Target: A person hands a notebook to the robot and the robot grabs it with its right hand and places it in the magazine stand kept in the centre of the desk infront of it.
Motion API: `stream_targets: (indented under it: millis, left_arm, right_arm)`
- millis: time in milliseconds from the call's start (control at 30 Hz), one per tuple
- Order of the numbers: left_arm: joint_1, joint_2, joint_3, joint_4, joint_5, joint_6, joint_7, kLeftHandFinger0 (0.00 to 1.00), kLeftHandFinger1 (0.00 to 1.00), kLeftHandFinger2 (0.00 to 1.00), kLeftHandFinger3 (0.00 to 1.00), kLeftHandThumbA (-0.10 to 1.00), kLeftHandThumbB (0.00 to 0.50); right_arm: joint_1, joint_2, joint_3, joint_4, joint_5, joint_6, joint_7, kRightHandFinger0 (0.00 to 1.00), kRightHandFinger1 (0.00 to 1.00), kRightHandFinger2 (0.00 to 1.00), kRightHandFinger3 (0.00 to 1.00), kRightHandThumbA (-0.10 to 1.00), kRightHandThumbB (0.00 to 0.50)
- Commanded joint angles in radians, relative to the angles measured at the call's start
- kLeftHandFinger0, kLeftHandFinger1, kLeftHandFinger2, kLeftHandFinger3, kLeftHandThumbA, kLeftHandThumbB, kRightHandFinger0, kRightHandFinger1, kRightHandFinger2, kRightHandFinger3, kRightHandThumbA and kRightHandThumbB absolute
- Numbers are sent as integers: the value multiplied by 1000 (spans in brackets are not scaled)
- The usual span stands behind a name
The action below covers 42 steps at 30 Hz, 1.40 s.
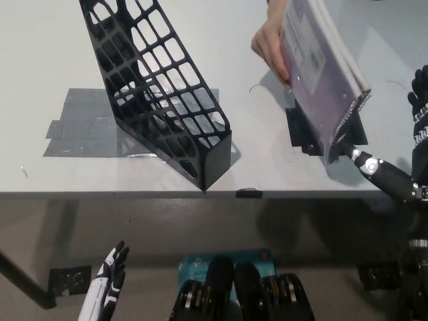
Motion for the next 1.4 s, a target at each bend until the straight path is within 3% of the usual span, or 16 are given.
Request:
stream_targets:
  millis: [0, 133, 333, 433, 700, 900, 967, 1000, 1033, 1067, 1100, 1133, 1167, 1200, 1300, 1367]
  left_arm:
    - [-15, 16, -8, -21, 9, -37, 30, 994, 1000, 1000, 1000, 1000, 500]
    - [-20, 16, -9, -20, 15, -37, 37, 984, 1000, 1000, 1000, 1000, 500]
    - [-22, 17, -12, -21, 14, -37, 36, 986, 1000, 1000, 1000, 1000, 500]
    - [-12, 13, -14, -22, 15, -37, 44, 976, 1000, 1000, 1000, 1000, 500]
    - [-9, 14, -18, -30, 13, -37, 42, 971, 1000, 1000, 1000, 1000, 500]
    - [3, 16, -18, -38, 7, -37, 40, 970, 1000, 1000, 1000, 1000, 500]
    - [0, 11, -15, -37, 5, -37, 39, 970, 1000, 1000, 1000, 1000, 500]
    - [5, 11, -16, -40, 3, -37, 36, 970, 1000, 1000, 1000, 1000, 500]
    - [8, 12, -16, -43, 2, -37, 35, 968, 1000, 1000, 1000, 1000, 500]
    - [8, 12, -17, -43, 2, -37, 36, 967, 1000, 1000, 1000, 1000, 500]
    - [8, 12, -17, -44, 0, -37, 37, 965, 1000, 1000, 1000, 1000, 500]
    - [5, 13, -17, -43, 0, -37, 38, 965, 1000, 1000, 1000, 1000, 500]
    - [0, 13, -17, -41, 0, -37, 40, 964, 1000, 1000, 1000, 1000, 500]
    - [0, 13, -16, -41, 2, -37, 40, 964, 1000, 1000, 1000, 1000, 500]
    - [3, 15, -17, -44, -1, -37, 37, 965, 1000, 1000, 1000, 1000, 500]
    - [-5, 16, -15, -40, -2, -37, 36, 970, 1000, 1000, 1000, 1000, 500]
  right_arm:
    - [-82, -10, -13, 68, 9, -3, -17, 1000, 1000, 1000, 1000, 1000, 261]
    - [-158, -29, -2, 157, 8, -9, -3, 1000, 1000, 1000, 1000, 1000, 227]
    - [-233, -25, 19, 224, -6, -12, -5, 1000, 1000, 1000, 1000, 1000, 244]
    - [-259, -16, 39, 249, 4, -9, 8, 1000, 1000, 1000, 1000, 1000, 215]
    - [-348, -23, 53, 401, -13, -32, -10, 1000, 1000, 1000, 1000, 991, 222]
    - [-427, -32, 47, 555, -6, -50, -21, 1000, 1000, 1000, 1000, 958, 214]
    - [-447, -32, 39, 582, -4, -34, -34, 1000, 1000, 1000, 1000, 898, 210]
    - [-453, -33, 41, 589, -15, -23, -43, 1000, 1000, 1000, 1000, 841, 151]
    - [-456, -33, 45, 593, -28, -20, -52, 611, 689, 759, 841, 782, 134]
    - [-457, -33, 50, 594, -38, -21, -59, 465, 574, 654, 735, 752, 123]
    - [-461, -36, 62, 598, -66, -21, -74, 91, 186, 287, 391, 733, 55]
    - [-467, -38, 68, 603, -82, -8, -81, 18, 37, 57, 145, 806, 50]
    - [-474, -39, 74, 608, -98, 7, -88, 4, 7, 11, 30, 841, 46]
    - [-476, -35, 76, 607, -105, 13, -97, 1, 1, 2, 6, 854, 14]
    - [-475, -14, 67, 615, -87, -4, -120, 0, 0, 5, 0, 908, 21]
    - [-480, -5, 56, 612, -60, 13, -114, 0, 24, 189, 131, 962, 17]
